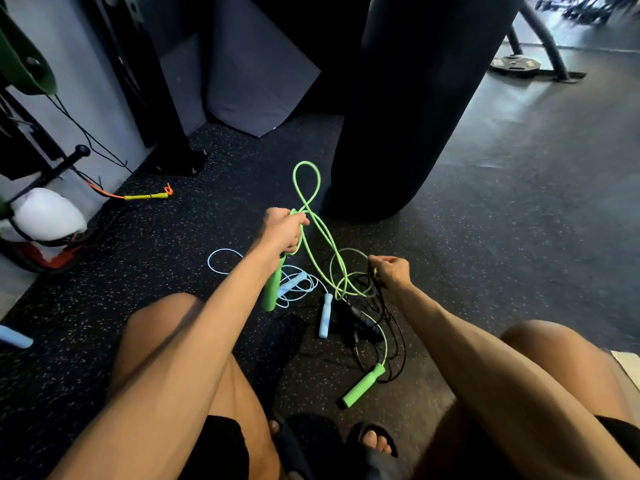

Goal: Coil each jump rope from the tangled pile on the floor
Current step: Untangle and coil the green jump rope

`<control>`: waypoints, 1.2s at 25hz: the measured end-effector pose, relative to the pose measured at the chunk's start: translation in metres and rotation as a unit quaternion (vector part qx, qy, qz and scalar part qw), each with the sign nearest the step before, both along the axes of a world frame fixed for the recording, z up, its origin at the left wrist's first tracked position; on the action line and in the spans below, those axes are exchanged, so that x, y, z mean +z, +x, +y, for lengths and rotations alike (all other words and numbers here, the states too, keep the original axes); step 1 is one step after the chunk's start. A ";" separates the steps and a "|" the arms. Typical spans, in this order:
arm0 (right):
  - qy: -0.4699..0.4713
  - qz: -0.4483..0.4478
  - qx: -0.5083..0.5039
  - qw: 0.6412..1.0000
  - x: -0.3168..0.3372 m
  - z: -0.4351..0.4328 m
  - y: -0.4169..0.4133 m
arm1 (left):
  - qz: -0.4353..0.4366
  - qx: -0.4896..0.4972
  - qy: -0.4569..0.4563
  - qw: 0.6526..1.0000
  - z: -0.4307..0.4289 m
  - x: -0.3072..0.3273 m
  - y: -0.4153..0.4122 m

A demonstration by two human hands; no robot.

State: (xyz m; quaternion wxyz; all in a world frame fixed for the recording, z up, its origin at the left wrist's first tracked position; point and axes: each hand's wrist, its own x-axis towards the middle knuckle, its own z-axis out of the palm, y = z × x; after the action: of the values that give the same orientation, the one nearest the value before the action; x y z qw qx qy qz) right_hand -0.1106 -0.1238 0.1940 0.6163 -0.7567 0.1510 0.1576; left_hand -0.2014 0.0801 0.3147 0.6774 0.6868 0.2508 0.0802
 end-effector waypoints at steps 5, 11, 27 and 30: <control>-0.112 -0.073 0.105 0.985 0.061 -0.014 0.020 | 0.043 0.016 0.130 0.990 0.000 -0.007 0.004; -0.117 -0.181 0.258 0.942 0.131 -0.020 0.002 | 0.047 -0.074 0.214 0.973 -0.022 -0.008 0.001; 0.247 -0.219 0.152 0.932 0.202 -0.023 -0.017 | -0.040 0.032 -0.092 0.994 -0.023 -0.007 0.010; 0.257 -0.264 0.085 0.926 0.202 -0.045 0.000 | -0.037 0.057 -0.159 0.985 -0.008 -0.007 0.008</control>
State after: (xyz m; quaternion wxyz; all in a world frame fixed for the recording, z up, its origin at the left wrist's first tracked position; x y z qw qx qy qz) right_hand -0.1102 -0.1684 0.3957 0.7916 -0.5964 -0.1274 0.0372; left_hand -0.1931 0.0720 0.3073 0.7812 0.5516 0.2735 0.1030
